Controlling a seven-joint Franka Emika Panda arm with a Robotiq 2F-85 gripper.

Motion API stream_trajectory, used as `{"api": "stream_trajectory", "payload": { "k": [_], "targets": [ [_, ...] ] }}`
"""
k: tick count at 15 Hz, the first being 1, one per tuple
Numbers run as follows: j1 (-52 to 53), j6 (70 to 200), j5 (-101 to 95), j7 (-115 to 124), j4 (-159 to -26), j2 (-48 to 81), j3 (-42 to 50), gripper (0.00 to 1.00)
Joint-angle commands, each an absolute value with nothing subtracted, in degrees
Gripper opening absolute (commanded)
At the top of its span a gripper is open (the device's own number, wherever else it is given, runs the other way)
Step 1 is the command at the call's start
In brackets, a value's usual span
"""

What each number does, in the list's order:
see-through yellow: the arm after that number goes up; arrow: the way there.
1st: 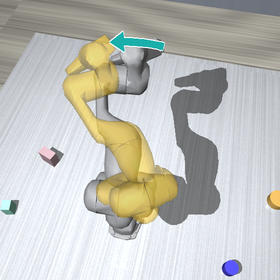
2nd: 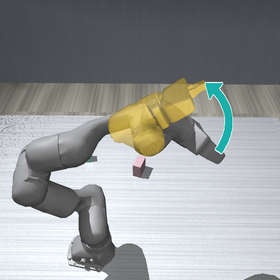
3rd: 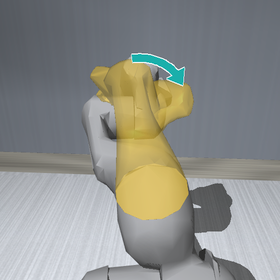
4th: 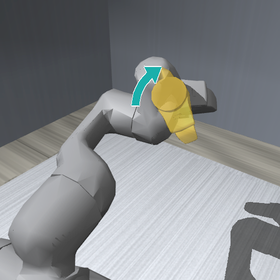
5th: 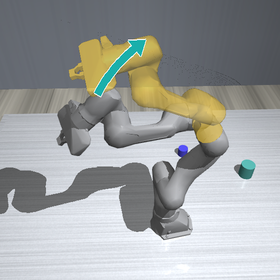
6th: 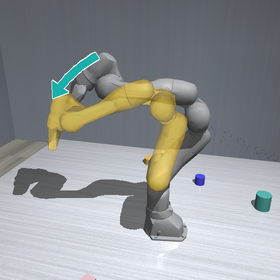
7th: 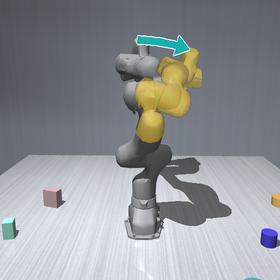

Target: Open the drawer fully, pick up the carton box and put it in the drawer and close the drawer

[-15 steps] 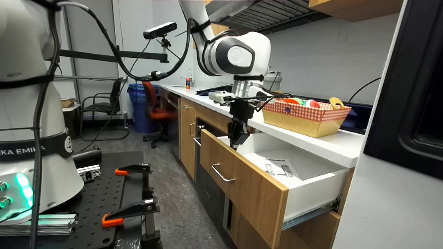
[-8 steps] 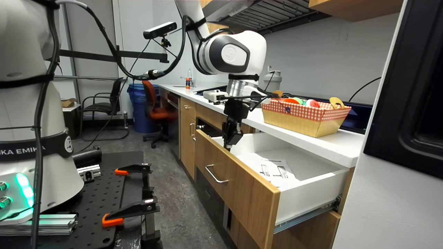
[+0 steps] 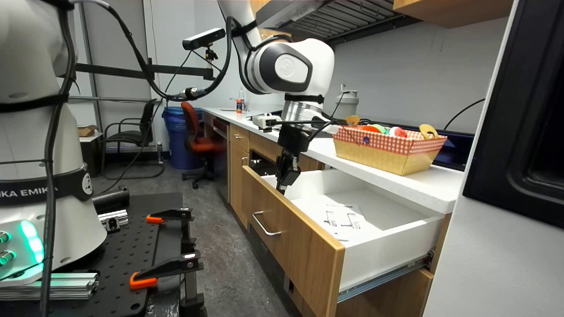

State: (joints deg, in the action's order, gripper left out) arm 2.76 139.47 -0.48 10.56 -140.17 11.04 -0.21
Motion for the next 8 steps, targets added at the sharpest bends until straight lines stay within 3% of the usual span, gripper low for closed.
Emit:
{"api": "stream_trajectory", "payload": {
  "k": [1, 8],
  "targets": [
    [2.5, 137.5, 1.1, 11.5, -142.9, 7.7, -0.3, 0.0],
    [2.4, 136.0, 0.5, 12.3, -143.4, 6.0, -0.2, 0.0]
  ]
}}
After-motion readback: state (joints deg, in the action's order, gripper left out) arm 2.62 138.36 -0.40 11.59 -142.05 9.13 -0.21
